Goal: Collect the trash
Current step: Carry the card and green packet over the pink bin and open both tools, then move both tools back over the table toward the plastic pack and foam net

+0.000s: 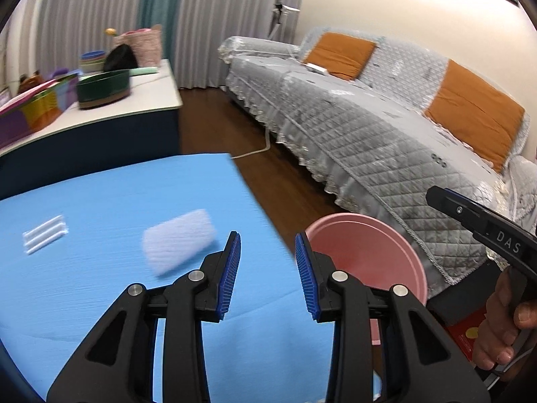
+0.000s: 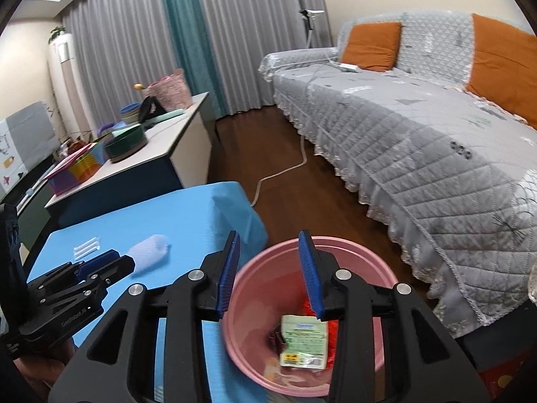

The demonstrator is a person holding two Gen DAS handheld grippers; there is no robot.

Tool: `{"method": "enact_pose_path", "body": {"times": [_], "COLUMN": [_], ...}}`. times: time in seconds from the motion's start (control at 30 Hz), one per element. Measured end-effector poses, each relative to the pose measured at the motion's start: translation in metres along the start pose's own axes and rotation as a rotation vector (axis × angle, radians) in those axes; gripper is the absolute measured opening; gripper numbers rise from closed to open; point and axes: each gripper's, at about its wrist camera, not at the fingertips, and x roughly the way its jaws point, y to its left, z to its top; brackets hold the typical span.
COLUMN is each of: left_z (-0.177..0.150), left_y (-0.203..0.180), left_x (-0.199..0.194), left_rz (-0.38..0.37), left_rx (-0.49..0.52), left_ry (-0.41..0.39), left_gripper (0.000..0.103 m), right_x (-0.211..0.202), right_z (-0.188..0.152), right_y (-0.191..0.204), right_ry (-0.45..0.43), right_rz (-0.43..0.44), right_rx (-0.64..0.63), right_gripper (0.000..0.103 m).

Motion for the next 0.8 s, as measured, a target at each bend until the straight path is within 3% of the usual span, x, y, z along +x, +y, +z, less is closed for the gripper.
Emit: {"method": "enact_pose_path", "body": {"times": [0.27, 0.6, 0.7, 0.8], "left_z": [0.002, 0.0, 0.009, 0.027], "left_y": [0.057, 0.127, 0.147, 0.162], "left_x": [-0.026, -0.057, -0.069, -0.083], "left_rz": [0.08, 0.193, 0.204, 0.232], "left_rx": [-0.076, -0.171, -0.22, -0.201], "left_ry": [-0.043, -0.073, -0.077, -0.1], "left_gripper": [0.034, 0.034, 0.034, 0.034], "right_x": [0.018, 0.045, 0.053, 0.064], "right_z": [0.004, 0.001, 0.001, 0.0], "right_y": [0.057, 0.129, 0.139, 0.149], "right_ry": [0.02, 0.063, 0.076, 0.097], "right_rz": [0.094, 0.202, 0.217, 0.232], "right_rx": [-0.035, -0.095, -0.097, -0.09], "right_gripper": [0.037, 0.029, 0.028, 0.028]}}
